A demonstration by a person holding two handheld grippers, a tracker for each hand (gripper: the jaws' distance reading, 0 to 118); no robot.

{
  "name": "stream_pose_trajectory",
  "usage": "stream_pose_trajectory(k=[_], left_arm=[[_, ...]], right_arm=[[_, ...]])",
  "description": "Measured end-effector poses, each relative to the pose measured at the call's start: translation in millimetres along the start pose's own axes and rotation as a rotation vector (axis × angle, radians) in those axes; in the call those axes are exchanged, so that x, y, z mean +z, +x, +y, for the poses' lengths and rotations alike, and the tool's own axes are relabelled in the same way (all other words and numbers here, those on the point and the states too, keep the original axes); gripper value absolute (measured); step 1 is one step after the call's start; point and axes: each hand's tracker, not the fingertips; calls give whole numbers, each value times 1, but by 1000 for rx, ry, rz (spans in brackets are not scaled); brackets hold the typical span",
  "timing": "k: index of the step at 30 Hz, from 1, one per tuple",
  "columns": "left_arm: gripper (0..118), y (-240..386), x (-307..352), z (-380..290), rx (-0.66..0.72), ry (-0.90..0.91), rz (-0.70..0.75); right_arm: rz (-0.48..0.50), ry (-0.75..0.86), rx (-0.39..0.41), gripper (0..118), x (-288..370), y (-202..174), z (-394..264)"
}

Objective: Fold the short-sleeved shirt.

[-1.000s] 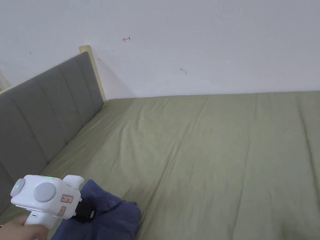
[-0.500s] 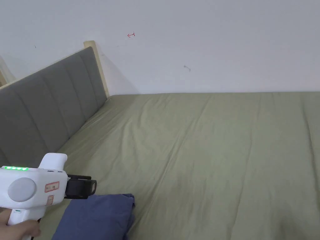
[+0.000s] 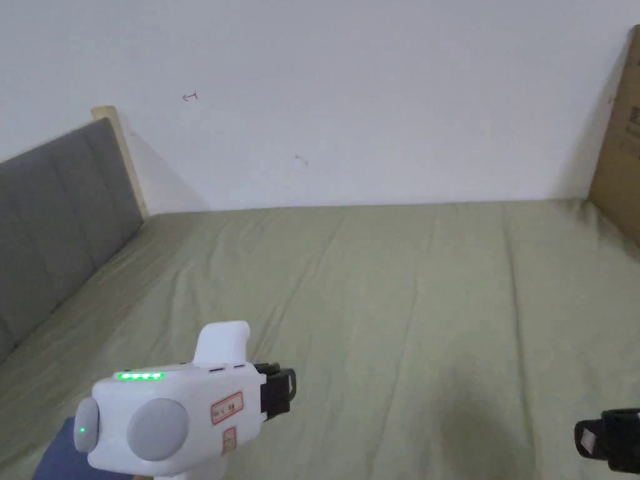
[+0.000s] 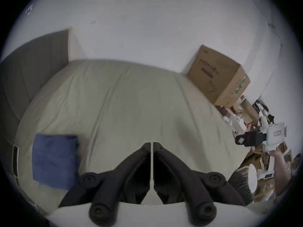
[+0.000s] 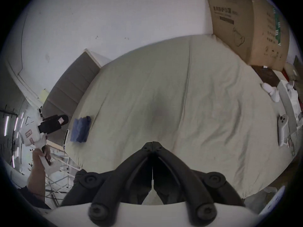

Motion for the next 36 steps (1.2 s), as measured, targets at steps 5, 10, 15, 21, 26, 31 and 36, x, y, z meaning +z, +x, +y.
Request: stream_pose_trajectory(k=[5,10,15,21,26,31,36], left_arm=[[2,64,5,34,35,228,-52],[2,103,21,41,-33,451,3],[3,139,27,24,-199,669,281],[3,148,30,14,-227,711,322],[94,140,27,13,-192,653,279],[110,137,25,7,-212,658,307],[111,129,26,6,-168,651,299]], right_arm=[[-11,294,80,0,35,-19,21],[-23,708,172,0,65,-35,20],[-147,863,195,0,64,-41,19],[-235,891,226,21,50,-41,11],[-258,890,227,93,43,-44,2],[-261,882,256,116,40,-48,-1],[-278,883,295,117,38,-51,-3]])
